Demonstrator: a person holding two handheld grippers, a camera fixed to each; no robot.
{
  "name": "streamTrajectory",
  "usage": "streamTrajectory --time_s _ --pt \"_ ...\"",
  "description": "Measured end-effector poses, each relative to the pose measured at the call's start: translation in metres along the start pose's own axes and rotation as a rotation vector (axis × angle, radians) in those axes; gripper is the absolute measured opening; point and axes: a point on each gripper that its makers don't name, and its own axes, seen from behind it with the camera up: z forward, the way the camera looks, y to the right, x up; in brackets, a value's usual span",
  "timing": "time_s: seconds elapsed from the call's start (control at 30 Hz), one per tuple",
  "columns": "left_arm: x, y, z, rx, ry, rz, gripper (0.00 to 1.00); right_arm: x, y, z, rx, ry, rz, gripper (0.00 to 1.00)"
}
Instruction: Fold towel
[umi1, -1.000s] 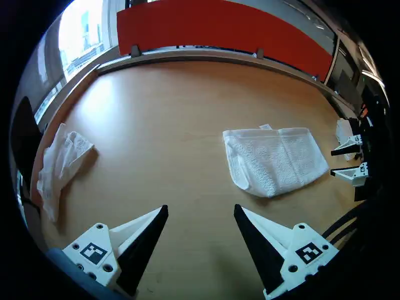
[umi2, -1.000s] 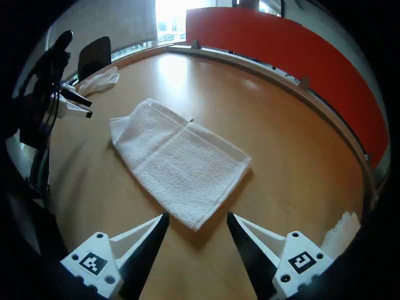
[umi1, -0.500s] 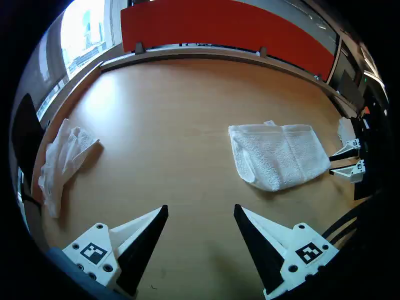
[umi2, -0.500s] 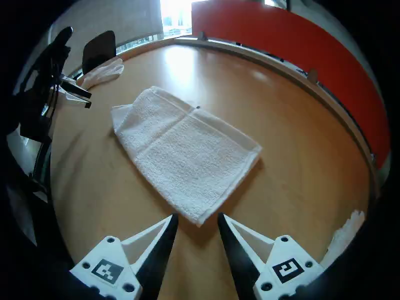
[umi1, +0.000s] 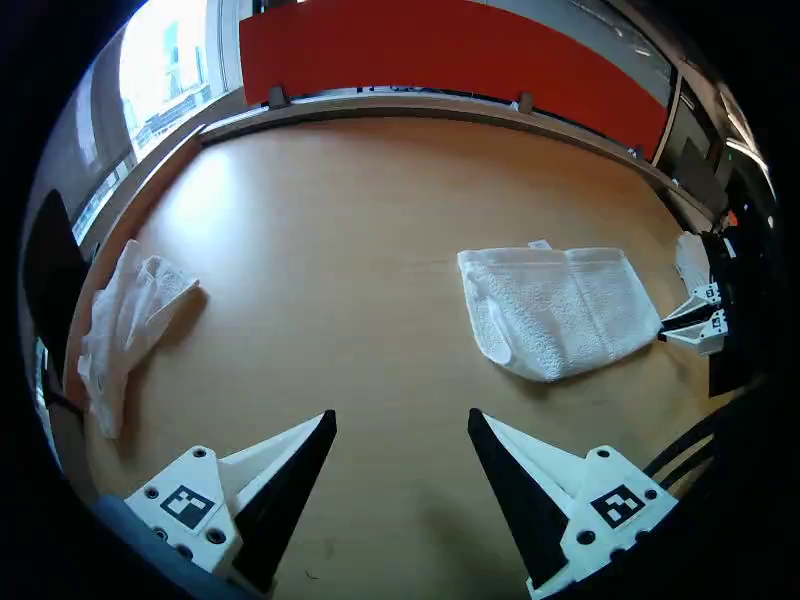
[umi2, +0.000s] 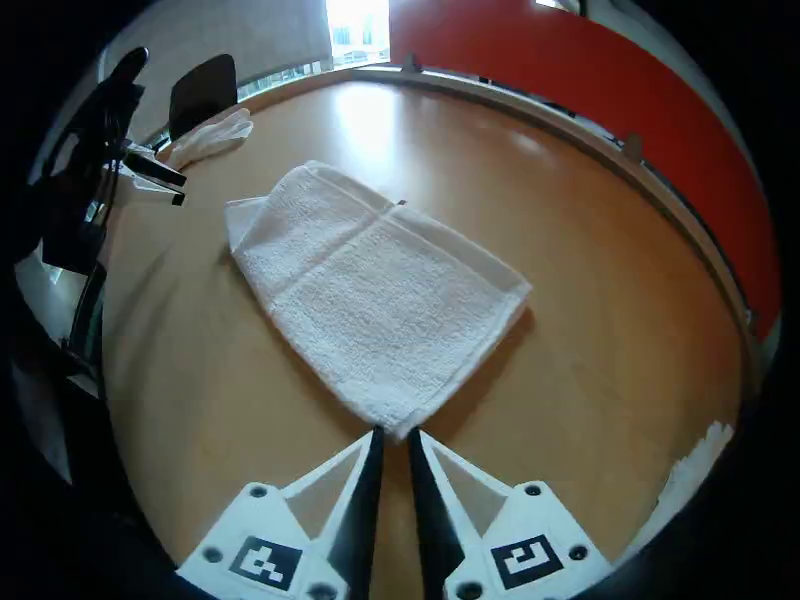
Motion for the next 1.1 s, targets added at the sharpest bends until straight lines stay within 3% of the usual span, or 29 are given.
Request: streamTrajectory --time_s 0.1,0.4,0.7,1.1 --pt "0.0 0.0 0.0 0.001 0.001 0.001 0.98 0.002 0.002 0.001 -0.009 0.009 -0.001 0.05" --pt "0.001 -0.005 -0.001 0.008 0.001 0.001 0.98 0.014 0.002 -0.01 -0.022 0.046 -0.002 0.04" --pt "0.005 -0.008 -0.001 0.012 0.006 -0.005 0.98 0.054 0.007 -0.039 -0.058 0.132 -0.002 0.04" --pt "0.014 -0.01 -0.003 0.018 0.02 -0.006 0.98 0.106 0.016 -0.087 -0.114 0.229 -0.079 0.04"
